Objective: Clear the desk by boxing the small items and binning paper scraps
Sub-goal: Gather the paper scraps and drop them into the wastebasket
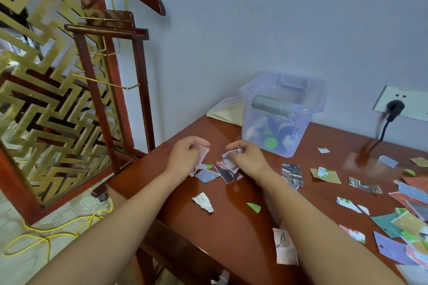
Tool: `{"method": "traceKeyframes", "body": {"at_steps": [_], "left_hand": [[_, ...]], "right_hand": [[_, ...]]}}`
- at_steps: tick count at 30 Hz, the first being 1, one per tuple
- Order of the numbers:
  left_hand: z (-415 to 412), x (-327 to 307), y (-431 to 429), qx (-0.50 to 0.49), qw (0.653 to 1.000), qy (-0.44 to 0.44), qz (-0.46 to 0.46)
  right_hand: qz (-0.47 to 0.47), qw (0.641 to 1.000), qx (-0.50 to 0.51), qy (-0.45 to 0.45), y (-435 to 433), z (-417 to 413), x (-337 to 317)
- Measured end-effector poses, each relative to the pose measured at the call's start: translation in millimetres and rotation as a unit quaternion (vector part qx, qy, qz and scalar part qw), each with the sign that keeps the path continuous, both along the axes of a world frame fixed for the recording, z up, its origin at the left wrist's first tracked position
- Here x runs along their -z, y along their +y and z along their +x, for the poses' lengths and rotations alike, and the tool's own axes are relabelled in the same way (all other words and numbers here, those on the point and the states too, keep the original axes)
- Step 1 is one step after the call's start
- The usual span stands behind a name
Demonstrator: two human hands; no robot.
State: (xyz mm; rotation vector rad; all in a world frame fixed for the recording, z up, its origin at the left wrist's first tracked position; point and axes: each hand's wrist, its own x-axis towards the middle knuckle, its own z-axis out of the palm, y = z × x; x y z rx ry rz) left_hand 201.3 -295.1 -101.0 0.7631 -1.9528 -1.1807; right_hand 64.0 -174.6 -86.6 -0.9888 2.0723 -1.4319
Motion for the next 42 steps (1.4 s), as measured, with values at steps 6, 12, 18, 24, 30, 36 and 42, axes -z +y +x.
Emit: {"method": "traceKeyframes", "body": {"at_steps": [6,12,18,24,30,36,42], "left_hand": [[12,6,14,0.087,0.979,-0.164,-0.081],[12,2,21,0.044,0.923,-0.332,-0.189],[13,4,24,0.053,0.93,-0.317,-0.181],[19,5,30,0.033,0.96,-0.232,-0.156],[25,-2,38,0.045,0.975,-0.195,-0.093],[31,-8,47,0.044,0.975,-0.193,-0.099],[29,-5,41,0.072,0.98,-0.17,-0.08]], "right_hand": [[0.157,0.978,-0.104,0.089,7,10,-7],[0.284,0.94,-0.116,0.147,4,14,-14],[0.369,0.901,-0.133,0.187,-7,19,-26],[0.235,0.964,-0.111,0.052,-3,15,-14],[0.087,0.996,-0.016,-0.02,4,13,6],[0.049,0.996,0.06,0.042,11,21,6],[0.052,0.995,0.058,0.068,12,24,1]]}}
